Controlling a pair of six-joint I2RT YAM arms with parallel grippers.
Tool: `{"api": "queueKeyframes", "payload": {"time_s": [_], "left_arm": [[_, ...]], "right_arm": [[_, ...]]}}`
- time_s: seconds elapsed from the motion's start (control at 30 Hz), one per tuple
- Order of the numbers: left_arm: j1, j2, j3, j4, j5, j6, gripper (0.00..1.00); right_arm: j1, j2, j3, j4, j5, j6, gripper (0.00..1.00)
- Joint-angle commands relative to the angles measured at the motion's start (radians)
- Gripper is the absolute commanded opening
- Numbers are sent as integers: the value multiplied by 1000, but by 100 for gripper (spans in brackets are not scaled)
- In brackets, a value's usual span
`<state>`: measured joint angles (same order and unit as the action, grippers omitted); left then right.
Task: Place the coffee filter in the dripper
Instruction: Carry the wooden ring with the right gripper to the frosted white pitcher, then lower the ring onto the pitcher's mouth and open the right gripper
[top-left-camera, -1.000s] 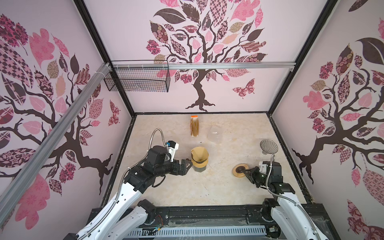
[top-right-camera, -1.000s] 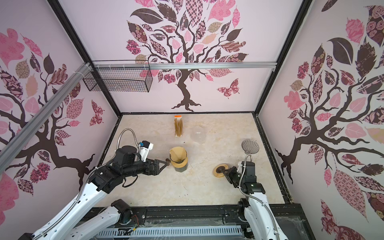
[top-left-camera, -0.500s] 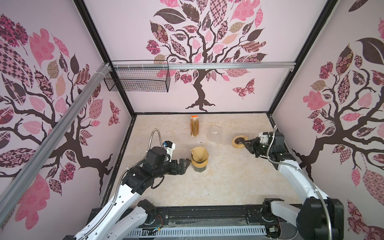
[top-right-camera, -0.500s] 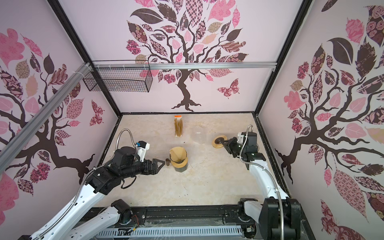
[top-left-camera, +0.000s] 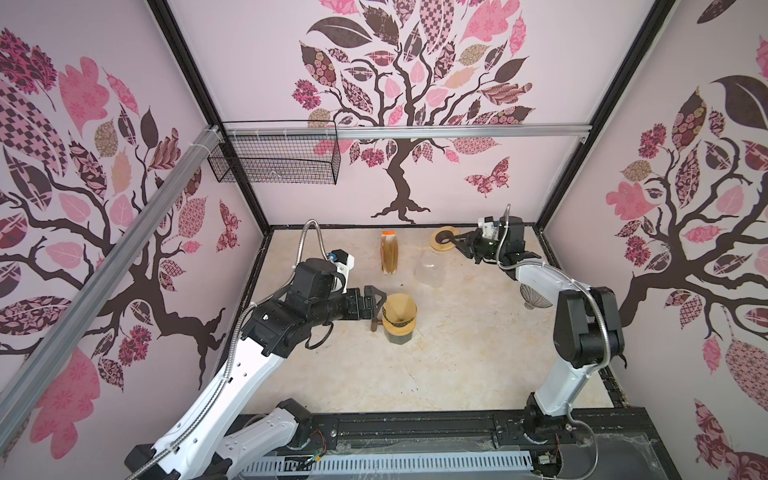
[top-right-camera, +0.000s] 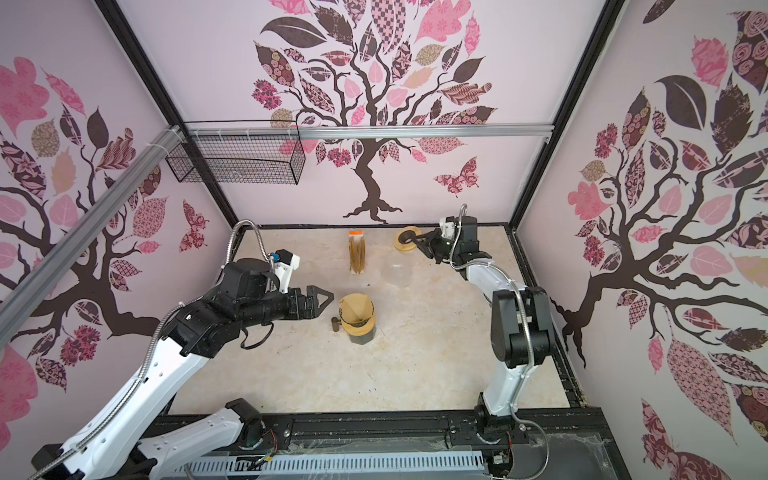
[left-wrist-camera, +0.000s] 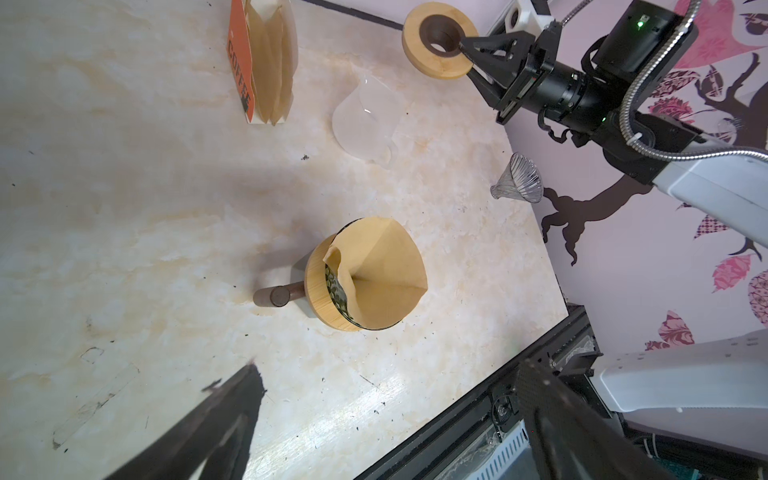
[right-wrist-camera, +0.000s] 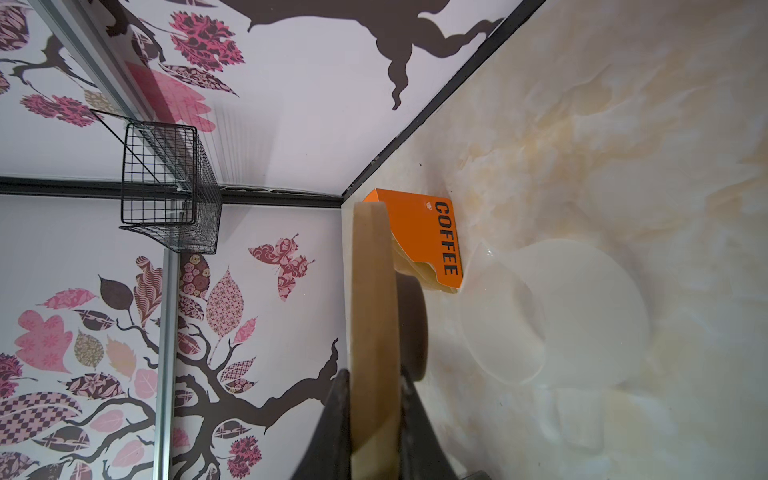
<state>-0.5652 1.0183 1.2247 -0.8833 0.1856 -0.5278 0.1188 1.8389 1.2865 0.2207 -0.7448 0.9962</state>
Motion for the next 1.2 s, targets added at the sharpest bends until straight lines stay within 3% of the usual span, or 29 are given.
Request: {"api": "queueKeyframes", "payload": {"time_s": [0.0,0.53,1.17], "left_arm": [[6,3,52,-30,-14,3,98],[11,98,116,-63,18,94,98],[11,104,95,-33,19,81,98]], "right_arm": [[20,71,50,101,-62,49,0],[30,123,-40,111,-76,25,0],[25,198,52,-20,-84,-64,1]]}}
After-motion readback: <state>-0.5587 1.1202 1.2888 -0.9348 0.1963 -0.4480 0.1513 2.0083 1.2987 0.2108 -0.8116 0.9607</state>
